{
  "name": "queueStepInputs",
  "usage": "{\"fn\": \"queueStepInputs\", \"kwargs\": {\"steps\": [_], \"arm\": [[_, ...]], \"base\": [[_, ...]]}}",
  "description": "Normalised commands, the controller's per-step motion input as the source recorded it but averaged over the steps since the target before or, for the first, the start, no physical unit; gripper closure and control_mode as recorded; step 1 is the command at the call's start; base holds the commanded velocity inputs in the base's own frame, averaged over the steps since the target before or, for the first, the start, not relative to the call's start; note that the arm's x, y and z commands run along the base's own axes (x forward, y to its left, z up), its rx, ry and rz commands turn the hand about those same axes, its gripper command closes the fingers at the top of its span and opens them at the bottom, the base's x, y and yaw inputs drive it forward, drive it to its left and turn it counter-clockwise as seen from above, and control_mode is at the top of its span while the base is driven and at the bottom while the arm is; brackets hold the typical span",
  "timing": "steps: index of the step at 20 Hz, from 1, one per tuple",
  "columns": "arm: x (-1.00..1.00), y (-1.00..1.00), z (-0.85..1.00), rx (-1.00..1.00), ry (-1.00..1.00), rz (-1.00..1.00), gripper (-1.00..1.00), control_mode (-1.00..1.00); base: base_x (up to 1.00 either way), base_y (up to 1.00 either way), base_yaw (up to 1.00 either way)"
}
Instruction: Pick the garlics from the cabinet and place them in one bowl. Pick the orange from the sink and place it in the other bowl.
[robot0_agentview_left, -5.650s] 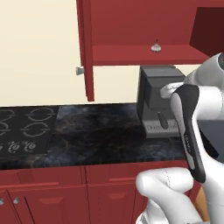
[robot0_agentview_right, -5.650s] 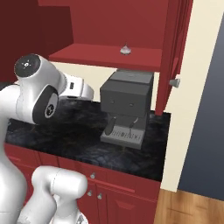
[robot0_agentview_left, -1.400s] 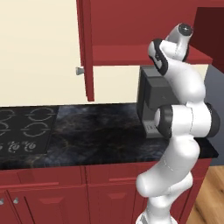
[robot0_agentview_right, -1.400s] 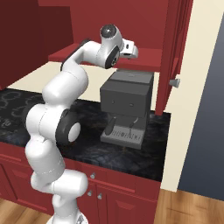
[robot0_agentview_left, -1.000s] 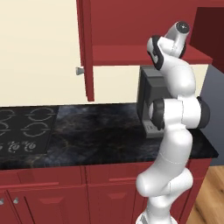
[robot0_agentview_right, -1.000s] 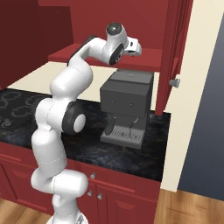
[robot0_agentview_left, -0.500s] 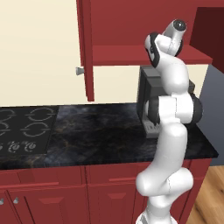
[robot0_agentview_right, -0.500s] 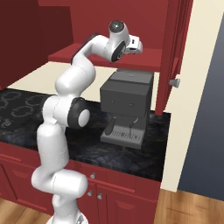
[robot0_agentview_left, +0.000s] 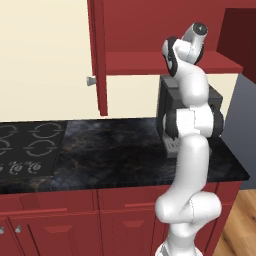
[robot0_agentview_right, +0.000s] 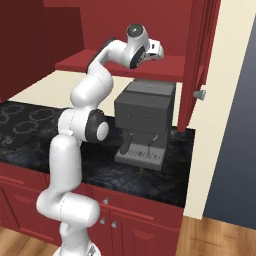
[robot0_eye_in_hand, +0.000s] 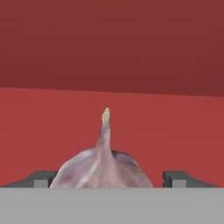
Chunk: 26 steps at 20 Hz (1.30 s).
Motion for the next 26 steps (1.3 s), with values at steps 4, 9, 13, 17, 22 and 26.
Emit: {"fn": "queueStepInputs", "kwargs": {"steps": [4, 9, 13, 17, 22, 26], "arm": [[0.15, 0.0, -0.08, 0.0, 0.0, 0.0, 1.0, -1.0], [-0.3, 0.04, -0.19, 0.01, 0.0, 0.0, 1.0, -1.0], [-0.63, 0.11, -0.2, 0.0, -0.03, 0.04, 1.0, -1.0], [-0.54, 0.17, -0.56, -0.04, -0.1, 0.06, 1.0, -1.0], [-0.67, 0.13, -0.33, -0.06, -0.18, 0.05, 1.0, -1.0], [-0.84, 0.0, 0.08, 0.0, -0.16, 0.0, 1.0, -1.0]], "base": [[0.0, 0.0, 0.0], [0.0, 0.0, 0.0], [0.0, 0.0, 0.0], [0.0, 0.0, 0.0], [0.0, 0.0, 0.0], [0.0, 0.0, 0.0]]}}
